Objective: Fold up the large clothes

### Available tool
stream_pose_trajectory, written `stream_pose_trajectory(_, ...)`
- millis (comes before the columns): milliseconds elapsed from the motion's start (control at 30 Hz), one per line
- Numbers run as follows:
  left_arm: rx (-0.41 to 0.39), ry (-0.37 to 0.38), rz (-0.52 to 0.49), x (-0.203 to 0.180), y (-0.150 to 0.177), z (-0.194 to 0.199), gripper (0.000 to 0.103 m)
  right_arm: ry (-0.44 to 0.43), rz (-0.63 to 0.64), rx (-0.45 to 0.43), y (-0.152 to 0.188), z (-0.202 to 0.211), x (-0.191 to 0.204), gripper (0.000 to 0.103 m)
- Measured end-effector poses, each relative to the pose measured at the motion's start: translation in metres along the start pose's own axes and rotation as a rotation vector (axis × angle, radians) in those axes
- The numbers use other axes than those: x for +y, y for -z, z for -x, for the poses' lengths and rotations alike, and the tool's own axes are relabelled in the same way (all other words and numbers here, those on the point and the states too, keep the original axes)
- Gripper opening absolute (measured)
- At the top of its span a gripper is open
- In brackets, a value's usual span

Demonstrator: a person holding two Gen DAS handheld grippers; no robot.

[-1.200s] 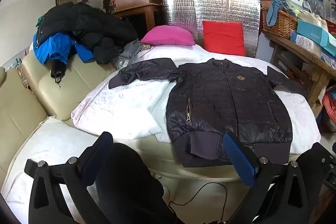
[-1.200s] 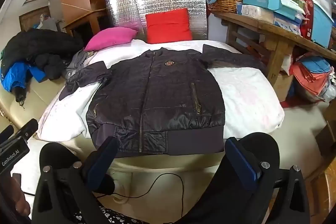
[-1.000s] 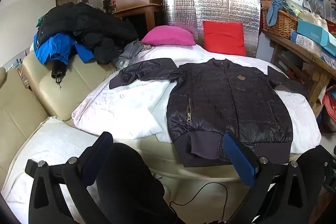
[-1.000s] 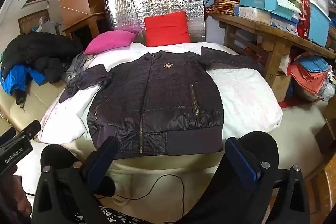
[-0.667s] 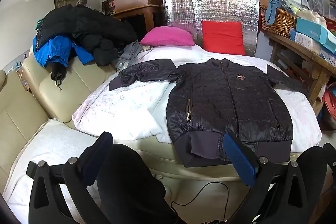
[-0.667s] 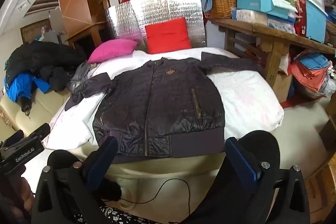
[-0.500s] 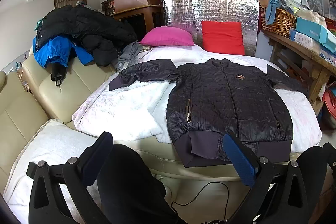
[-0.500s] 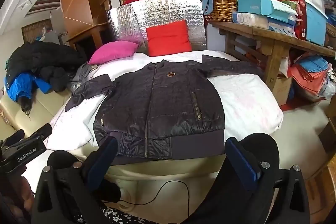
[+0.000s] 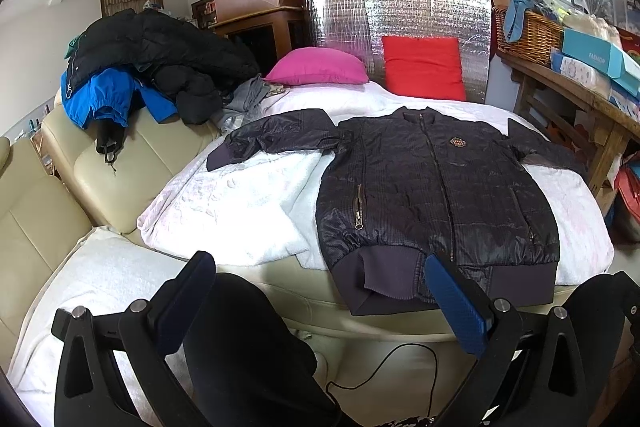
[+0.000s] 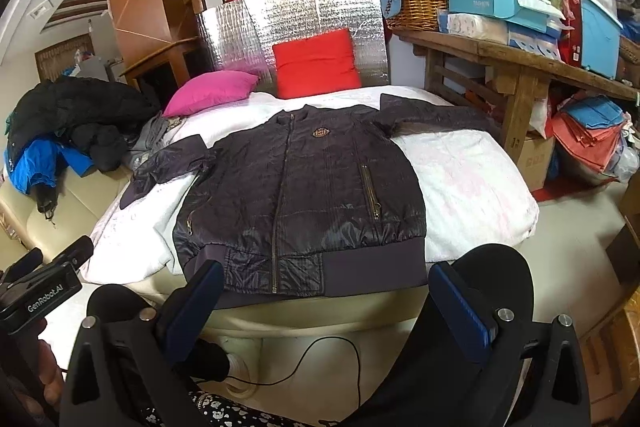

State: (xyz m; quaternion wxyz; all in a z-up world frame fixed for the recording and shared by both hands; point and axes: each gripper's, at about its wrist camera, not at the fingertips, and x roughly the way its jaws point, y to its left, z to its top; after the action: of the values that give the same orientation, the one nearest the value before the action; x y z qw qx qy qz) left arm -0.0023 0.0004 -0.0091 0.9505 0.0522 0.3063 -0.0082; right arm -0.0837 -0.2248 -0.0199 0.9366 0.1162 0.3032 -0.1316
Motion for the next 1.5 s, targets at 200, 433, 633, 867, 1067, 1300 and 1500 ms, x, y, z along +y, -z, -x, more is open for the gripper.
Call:
stream_pose_trajectory(200, 0.007, -0.004, 0.005, 0.0015, 0.0015, -0.0019, 0.103, 0.005, 0.006, 0.005, 0.0016, -0.0021, 0.0018, 0.103)
stream_pose_trajectory(433, 0.007, -0.004, 0.005, 0.0014, 0.0016, -0.0017, 0.103, 0.007, 0.005, 0.005, 0.0021, -0.0021, 0.0015, 0.103)
stream_pose_trajectory(633, 0.011, -0.005, 0.003, 0.0, 0.0032, -0.0019, 0.103, 0.006, 0.005, 0.008, 0.0029, -0.0019, 0.0012, 0.103)
stream_pose_trajectory(867, 0.016, -0.006, 0.001, -0.0005, 0.0029, -0.0026, 0.103, 0.006, 0.003, 0.011, 0.0027, -0.002, 0.0013, 0.103)
stream_pose_trajectory(1067, 0.019, -0.006, -0.002, -0.0009, 0.0033, -0.0029, 0.103, 0.007, 0.002, 0.013, 0.0024, -0.002, 0.0014, 0.103)
stream_pose_trajectory(1300, 0.023, -0.006, -0.003, -0.0008, 0.0039, -0.0031, 0.103, 0.006, 0.001, 0.014, 0.0029, -0.0023, 0.0018, 0.103)
stream_pose_trajectory(1500, 0.026, -0.008, -0.004, -0.0015, 0.0038, -0.0037, 0.103, 0.005, -0.001, 0.018, 0.0035, -0.0035, 0.0017, 0.103)
